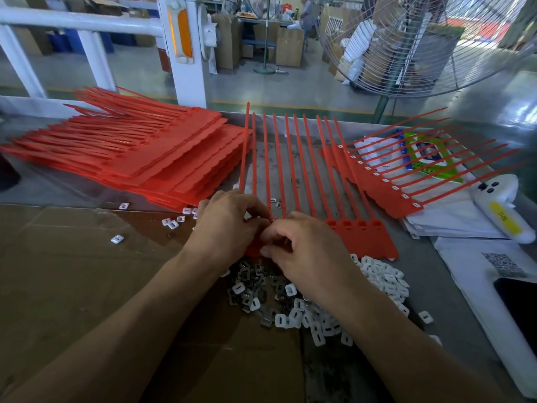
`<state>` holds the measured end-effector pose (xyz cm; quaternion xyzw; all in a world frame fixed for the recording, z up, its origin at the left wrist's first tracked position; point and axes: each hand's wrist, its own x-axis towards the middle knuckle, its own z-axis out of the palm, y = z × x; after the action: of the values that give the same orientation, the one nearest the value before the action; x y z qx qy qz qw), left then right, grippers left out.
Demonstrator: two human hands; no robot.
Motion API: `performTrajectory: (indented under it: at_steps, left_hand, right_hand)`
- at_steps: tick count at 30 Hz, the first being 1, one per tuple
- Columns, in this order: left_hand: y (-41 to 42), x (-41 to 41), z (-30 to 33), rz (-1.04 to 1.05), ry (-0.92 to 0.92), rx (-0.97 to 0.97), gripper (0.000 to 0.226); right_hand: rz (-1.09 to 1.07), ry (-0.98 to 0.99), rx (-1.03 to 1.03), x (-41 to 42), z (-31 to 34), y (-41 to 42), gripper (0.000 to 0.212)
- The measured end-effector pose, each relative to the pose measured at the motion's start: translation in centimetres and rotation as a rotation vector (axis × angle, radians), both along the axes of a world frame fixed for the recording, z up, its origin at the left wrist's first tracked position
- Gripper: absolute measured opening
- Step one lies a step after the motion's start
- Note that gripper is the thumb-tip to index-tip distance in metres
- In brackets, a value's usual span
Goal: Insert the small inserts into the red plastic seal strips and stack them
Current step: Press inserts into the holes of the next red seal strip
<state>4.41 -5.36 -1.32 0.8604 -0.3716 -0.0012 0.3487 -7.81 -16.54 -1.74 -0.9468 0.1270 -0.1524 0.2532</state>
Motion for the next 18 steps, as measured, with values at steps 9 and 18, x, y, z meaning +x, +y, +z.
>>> performTrajectory:
  at_steps: [9,18]
  left_hand:
    - [0.43,-0.1,0.06,-0.017,0.006,-0.004,0.011]
    - [0.59,0.07,-0.3,-0.047,-0.107,0.035,0.023]
  right_hand:
    - [0.031,0.008,-0.137,0.08,-0.05,0.26,0.008]
    - [0.046,0.016,-0.123,-0.22,-0.32,0.08,0.009]
